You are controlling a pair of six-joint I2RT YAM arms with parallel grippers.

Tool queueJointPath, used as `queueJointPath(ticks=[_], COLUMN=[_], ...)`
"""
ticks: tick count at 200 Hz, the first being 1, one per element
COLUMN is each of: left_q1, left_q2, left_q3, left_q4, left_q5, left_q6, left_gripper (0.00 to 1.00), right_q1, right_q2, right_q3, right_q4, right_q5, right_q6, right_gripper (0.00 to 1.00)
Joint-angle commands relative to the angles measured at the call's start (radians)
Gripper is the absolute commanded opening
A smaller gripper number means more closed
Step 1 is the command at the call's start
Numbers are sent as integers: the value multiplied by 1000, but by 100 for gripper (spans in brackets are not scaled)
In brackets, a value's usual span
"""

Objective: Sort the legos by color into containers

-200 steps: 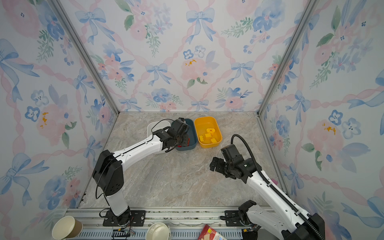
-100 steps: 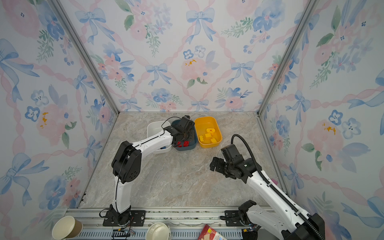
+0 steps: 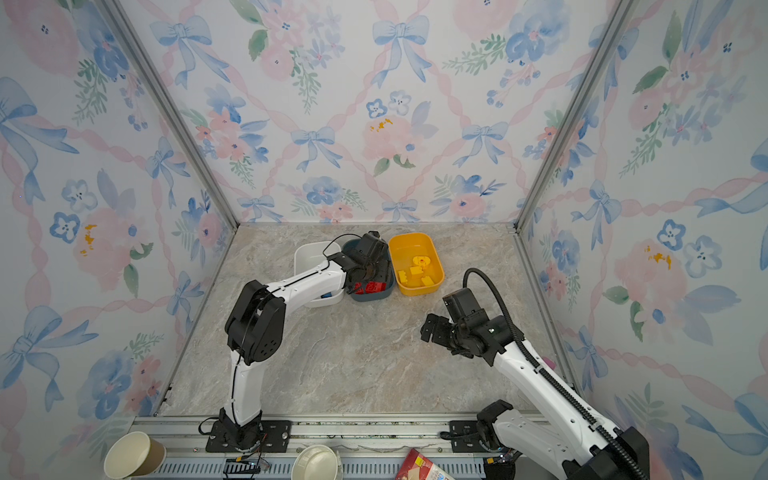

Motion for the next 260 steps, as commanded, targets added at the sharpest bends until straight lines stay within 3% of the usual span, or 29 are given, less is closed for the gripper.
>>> queueJointPath(ticks=[1, 92, 145, 199, 260], left_q1=[3, 8, 61, 170, 344], left_q2=[-105, -498, -721, -897, -975], left_q3=[-56, -478, -714, -980, -1219], left_q4=[31, 192, 310, 532, 822], left_q5=[-36, -229, -341, -433, -381], left_q6=[21, 88, 160, 245, 320], left_gripper=[79, 98, 98, 98, 98], right_q1=[-20, -126, -209, -285, -340], right_q2=[7, 17, 60, 97, 179], right_q3=[18, 82, 119, 45, -115], right_q4=[-32, -20, 62, 285, 681], right_q5=[12, 102, 147, 231, 233], right_q6=[-37, -240, -402, -552, -727], right_gripper=[97, 97, 97, 97, 97])
